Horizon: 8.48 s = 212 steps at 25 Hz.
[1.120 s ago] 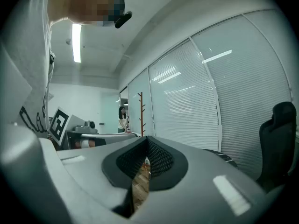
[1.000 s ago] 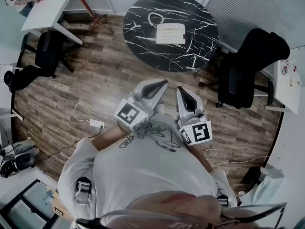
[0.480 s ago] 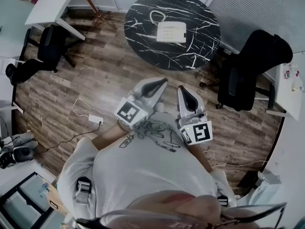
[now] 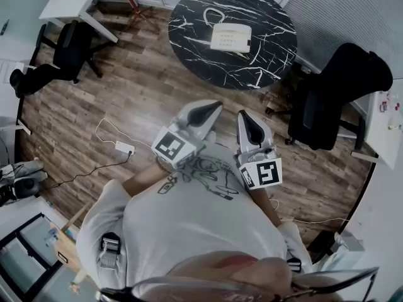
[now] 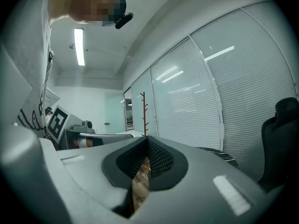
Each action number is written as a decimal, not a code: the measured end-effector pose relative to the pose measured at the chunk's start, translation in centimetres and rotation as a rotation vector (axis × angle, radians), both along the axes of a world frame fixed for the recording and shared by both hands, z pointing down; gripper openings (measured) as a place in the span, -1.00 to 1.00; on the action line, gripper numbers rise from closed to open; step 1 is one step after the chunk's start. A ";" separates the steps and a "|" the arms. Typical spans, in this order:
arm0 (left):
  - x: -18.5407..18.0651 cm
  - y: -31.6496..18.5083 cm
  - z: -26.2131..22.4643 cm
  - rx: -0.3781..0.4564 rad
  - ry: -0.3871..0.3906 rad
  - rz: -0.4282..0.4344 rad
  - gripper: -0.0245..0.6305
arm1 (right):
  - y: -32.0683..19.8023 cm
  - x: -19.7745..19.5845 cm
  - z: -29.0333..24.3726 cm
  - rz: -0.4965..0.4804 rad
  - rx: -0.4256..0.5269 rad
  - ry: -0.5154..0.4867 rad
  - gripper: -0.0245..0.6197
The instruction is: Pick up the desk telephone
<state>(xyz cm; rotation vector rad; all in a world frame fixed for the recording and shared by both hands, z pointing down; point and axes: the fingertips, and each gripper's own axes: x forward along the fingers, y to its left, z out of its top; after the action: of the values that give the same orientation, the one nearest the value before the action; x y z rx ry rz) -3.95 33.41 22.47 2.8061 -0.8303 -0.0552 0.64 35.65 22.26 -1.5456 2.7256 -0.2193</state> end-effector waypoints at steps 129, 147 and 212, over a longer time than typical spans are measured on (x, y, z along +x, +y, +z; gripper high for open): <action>4.0 -45.9 49.3 -0.717 -0.313 -0.079 0.44 | -46.6 10.4 47.4 0.044 -0.690 0.118 0.50; 3.8 -46.3 49.6 -0.697 -0.316 -0.128 0.24 | -46.3 9.9 48.4 0.029 -0.719 0.068 0.33; 5.1 -45.4 3.3 -0.156 -0.256 -0.202 0.21 | -44.5 11.2 3.8 0.207 -0.272 -0.018 0.30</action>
<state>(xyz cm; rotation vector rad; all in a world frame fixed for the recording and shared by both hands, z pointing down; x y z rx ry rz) 1.15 -11.99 25.82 2.6083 -1.1207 0.3295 11.82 -8.81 26.05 -1.8641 2.5818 -0.6194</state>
